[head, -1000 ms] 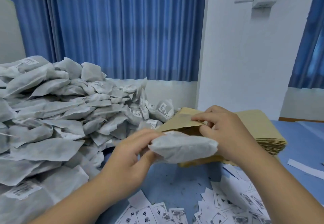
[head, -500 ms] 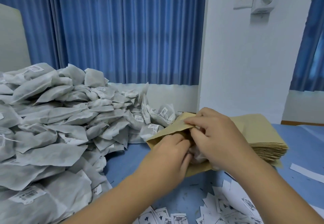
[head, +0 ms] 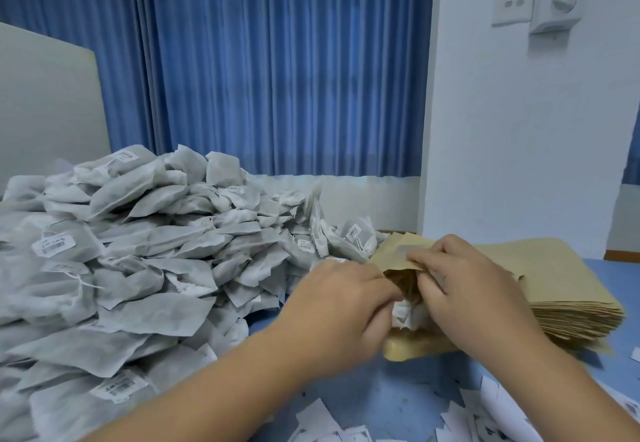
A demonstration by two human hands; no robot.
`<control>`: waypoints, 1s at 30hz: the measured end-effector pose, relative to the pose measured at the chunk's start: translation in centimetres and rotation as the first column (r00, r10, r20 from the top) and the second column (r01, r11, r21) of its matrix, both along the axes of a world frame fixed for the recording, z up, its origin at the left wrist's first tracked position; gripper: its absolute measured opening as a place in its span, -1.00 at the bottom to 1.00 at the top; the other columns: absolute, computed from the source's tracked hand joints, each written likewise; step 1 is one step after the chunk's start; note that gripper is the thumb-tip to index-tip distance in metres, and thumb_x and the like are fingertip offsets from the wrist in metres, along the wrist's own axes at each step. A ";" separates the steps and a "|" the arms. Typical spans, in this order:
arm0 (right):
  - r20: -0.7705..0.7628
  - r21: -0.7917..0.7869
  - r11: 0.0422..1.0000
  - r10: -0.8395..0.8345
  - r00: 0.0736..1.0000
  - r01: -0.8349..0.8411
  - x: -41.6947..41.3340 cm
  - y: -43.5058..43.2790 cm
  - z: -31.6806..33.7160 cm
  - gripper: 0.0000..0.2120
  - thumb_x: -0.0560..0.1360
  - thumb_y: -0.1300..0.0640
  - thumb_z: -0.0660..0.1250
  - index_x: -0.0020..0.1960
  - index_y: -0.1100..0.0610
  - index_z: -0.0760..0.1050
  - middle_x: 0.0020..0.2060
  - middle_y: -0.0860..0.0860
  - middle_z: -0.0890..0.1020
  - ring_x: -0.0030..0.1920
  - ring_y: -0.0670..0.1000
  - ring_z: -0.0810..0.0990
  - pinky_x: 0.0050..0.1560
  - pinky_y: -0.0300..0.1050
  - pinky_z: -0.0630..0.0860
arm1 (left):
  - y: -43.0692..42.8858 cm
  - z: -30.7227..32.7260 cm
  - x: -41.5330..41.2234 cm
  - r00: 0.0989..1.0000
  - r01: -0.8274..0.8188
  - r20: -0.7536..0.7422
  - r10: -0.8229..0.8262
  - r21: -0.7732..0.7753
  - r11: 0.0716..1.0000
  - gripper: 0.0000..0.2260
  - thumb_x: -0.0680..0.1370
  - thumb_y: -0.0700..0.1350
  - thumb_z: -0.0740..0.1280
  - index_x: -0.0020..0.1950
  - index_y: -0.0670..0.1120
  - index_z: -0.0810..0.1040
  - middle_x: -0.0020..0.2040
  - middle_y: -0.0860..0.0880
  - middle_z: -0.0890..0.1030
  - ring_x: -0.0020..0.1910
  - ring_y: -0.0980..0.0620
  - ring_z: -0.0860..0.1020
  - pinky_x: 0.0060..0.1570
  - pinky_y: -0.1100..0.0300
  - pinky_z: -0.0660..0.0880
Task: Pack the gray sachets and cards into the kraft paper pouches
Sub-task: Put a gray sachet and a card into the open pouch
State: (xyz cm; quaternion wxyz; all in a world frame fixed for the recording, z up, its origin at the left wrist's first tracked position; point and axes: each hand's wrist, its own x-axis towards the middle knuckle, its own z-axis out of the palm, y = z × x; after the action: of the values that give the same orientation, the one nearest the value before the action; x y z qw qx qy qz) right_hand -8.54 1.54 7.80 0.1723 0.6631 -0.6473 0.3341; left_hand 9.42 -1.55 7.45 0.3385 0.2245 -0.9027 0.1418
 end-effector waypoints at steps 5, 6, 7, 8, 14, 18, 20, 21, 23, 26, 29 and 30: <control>0.009 0.041 0.999 0.028 1.000 -0.029 0.1 -0.2 -0.2 -0.74 0.52 0.07 0.22 0.12 -0.17 0.56 -0.05 -0.20 0.43 -0.08 -0.10 0.49 -0.21 -0.18 0.36 | -4.3 3.5 4.4 0.773 -0.630 0.075 0.629 -0.016 0.776 -0.70 0.55 0.05 0.13 0.13 0.04 0.60 0.13 0.01 0.52 0.10 -0.05 0.49 0.02 0.09 0.42; 0.005 0.048 0.998 0.028 1.000 -0.028 0.1 -0.2 -0.2 -0.75 0.52 0.07 0.22 0.12 -0.17 0.55 -0.05 -0.19 0.42 -0.08 -0.10 0.48 -0.21 -0.18 0.37 | -5.5 3.9 5.4 0.659 -0.739 0.153 0.736 -0.049 0.672 -0.69 0.56 0.07 0.13 0.16 0.04 0.58 0.18 0.00 0.48 0.15 -0.06 0.45 0.08 0.06 0.38; 0.004 0.052 0.998 0.026 1.000 -0.026 0.0 -0.2 -0.2 -0.75 0.53 0.07 0.22 0.12 -0.17 0.55 -0.04 -0.19 0.42 -0.08 -0.10 0.48 -0.21 -0.18 0.37 | -6.7 4.1 6.5 0.550 -0.813 0.233 0.802 -0.071 0.578 -0.67 0.57 0.10 0.12 0.19 0.03 0.56 0.21 -0.02 0.45 0.20 -0.07 0.42 0.14 0.03 0.35; 0.003 0.053 0.998 0.024 1.000 -0.024 0.0 -0.1 -0.1 -0.75 0.53 0.07 0.21 0.12 -0.17 0.54 -0.04 -0.19 0.42 -0.08 -0.10 0.48 -0.21 -0.18 0.38 | -7.7 4.1 7.4 0.465 -0.857 0.300 0.833 -0.084 0.508 -0.65 0.57 0.12 0.11 0.23 0.03 0.54 0.24 -0.04 0.43 0.24 -0.08 0.39 0.19 -0.01 0.32; 0.003 0.068 0.997 0.038 0.999 -0.038 0.1 -0.2 -0.1 -0.75 0.53 0.07 0.20 0.12 -0.17 0.54 -0.03 -0.18 0.43 -0.06 -0.09 0.49 -0.14 -0.15 0.46 | -11.2 2.7 10.7 0.477 -0.871 0.427 0.768 0.115 0.477 -0.67 0.58 0.08 0.10 0.28 0.06 0.47 0.35 0.02 0.37 0.33 -0.05 0.35 0.29 -0.12 0.23; -0.003 0.071 0.997 0.041 0.999 -0.040 0.2 -0.2 -0.1 -0.77 0.53 0.08 0.20 0.10 -0.15 0.54 -0.03 -0.17 0.43 -0.07 -0.07 0.50 -0.14 -0.11 0.48 | -11.5 2.8 10.7 0.525 -0.846 0.352 0.775 0.116 0.521 -0.69 0.59 0.06 0.10 0.22 0.01 0.50 0.34 0.11 0.38 0.29 -0.03 0.38 0.22 -0.10 0.28; -0.009 0.069 0.997 0.034 0.999 -0.033 0.1 -0.3 0.0 -0.77 0.53 0.07 0.20 0.10 -0.16 0.54 -0.04 -0.18 0.42 -0.08 -0.09 0.49 -0.18 -0.16 0.44 | -11.1 2.9 10.7 0.562 -0.822 0.303 0.770 0.099 0.561 -0.70 0.58 0.03 0.11 0.22 0.00 0.51 0.30 0.12 0.41 0.28 -0.02 0.39 0.20 -0.06 0.32; -0.010 0.068 0.997 0.029 1.000 -0.029 0.0 -0.3 0.0 -0.77 0.53 0.07 0.20 0.10 -0.17 0.53 -0.04 -0.19 0.41 -0.08 -0.10 0.49 -0.22 -0.19 0.40 | -10.7 2.9 10.5 0.596 -0.796 0.272 0.756 0.077 0.600 -0.71 0.57 0.00 0.12 0.20 0.01 0.52 0.26 0.13 0.43 0.27 -0.01 0.40 0.18 -0.02 0.32; -0.004 0.069 0.997 0.021 1.000 -0.021 -0.2 -0.4 0.0 -0.76 0.53 0.07 0.20 0.10 -0.18 0.53 -0.05 -0.21 0.39 -0.08 -0.12 0.47 -0.29 -0.28 0.30 | -9.6 3.0 10.0 0.727 -0.680 0.166 0.666 0.038 0.733 -0.75 0.54 -0.06 0.16 0.12 -0.01 0.57 0.17 0.12 0.50 0.23 0.01 0.44 0.16 0.05 0.33; 0.015 0.063 0.998 0.010 1.000 -0.011 -0.4 -0.4 0.2 -0.75 0.53 0.07 0.20 0.11 -0.18 0.54 -0.03 -0.20 0.42 -0.06 -0.10 0.48 -0.28 -0.23 0.26 | -6.6 2.4 8.5 0.932 -0.360 -0.051 0.358 -0.040 0.932 -0.78 0.48 -0.22 0.31 0.09 -0.10 0.65 0.11 0.00 0.60 0.14 0.03 0.49 0.19 0.05 0.37; 0.025 0.061 0.998 0.006 1.000 -0.007 -0.5 -0.3 0.3 -0.74 0.53 0.06 0.20 0.13 -0.16 0.55 -0.02 -0.19 0.45 -0.05 -0.06 0.50 -0.23 -0.17 0.29 | -3.4 0.7 6.8 0.968 -0.159 -0.198 0.156 0.000 0.987 -0.69 0.40 -0.21 0.36 0.13 -0.19 0.63 0.08 -0.06 0.61 0.09 0.07 0.48 0.21 0.16 0.41; 0.026 0.061 0.998 0.007 1.000 -0.008 -0.5 -0.3 0.3 -0.75 0.53 0.06 0.20 0.13 -0.16 0.55 -0.02 -0.19 0.45 -0.05 -0.05 0.50 -0.22 -0.17 0.30 | -2.6 0.0 6.2 0.966 -0.130 -0.219 0.135 0.038 0.991 -0.66 0.41 -0.19 0.36 0.18 -0.20 0.61 0.12 -0.05 0.58 0.11 0.09 0.48 0.23 0.25 0.38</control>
State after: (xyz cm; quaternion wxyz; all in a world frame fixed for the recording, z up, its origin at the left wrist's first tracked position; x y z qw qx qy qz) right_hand -9.09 1.28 8.12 0.1423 0.6661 -0.6568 0.3237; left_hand 15.61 -4.13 7.42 0.4238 0.3027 -0.8441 0.1278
